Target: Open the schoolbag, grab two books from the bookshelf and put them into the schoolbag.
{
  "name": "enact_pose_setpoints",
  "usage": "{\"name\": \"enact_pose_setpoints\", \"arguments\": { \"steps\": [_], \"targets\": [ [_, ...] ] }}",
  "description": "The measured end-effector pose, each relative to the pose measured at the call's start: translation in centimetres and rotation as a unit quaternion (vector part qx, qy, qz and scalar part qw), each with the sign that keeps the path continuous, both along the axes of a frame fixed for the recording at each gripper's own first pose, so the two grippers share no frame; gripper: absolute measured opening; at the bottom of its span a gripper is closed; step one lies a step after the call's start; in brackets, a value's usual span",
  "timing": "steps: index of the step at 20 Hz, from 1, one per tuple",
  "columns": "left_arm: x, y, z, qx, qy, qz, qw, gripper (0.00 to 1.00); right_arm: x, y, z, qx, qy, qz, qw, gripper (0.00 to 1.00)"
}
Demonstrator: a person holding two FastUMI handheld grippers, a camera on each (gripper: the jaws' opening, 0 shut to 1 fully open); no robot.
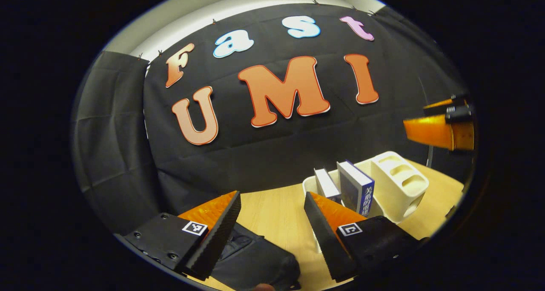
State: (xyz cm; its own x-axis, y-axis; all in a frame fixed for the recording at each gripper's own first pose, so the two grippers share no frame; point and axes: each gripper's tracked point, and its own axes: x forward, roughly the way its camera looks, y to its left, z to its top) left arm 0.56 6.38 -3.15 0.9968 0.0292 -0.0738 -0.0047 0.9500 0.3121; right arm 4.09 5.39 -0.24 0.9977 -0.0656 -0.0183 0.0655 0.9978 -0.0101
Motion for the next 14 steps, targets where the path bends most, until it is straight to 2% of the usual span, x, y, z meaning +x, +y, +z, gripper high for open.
{"name": "enact_pose_setpoints", "arguments": {
  "steps": [2, 5, 10, 14],
  "targets": [
    [-0.4, 0.6, -0.7, 0.025, 0.015, -0.002, 1.000, 0.99, 0.0, 0.2, -0.2, -0.002, 0.002, 0.000, 1.000, 0.98],
    [-1.1, 1.6, -2.0, 0.059, 0.041, -0.004, 0.997, 0.98, 0.0, 0.5, -0.4, -0.007, 0.005, -0.001, 1.000, 0.98],
    [-2.8, 3.4, -4.3, 0.118, 0.095, -0.009, 0.988, 0.98, -0.2, 0.8, -0.8, -0.009, 0.013, -0.006, 1.000, 0.98],
    [-3.9, 4.5, -5.5, 0.133, 0.136, -0.001, 0.982, 0.98, -0.2, 0.5, -1.1, -0.010, 0.018, -0.014, 1.000, 0.98]
  ]
}}
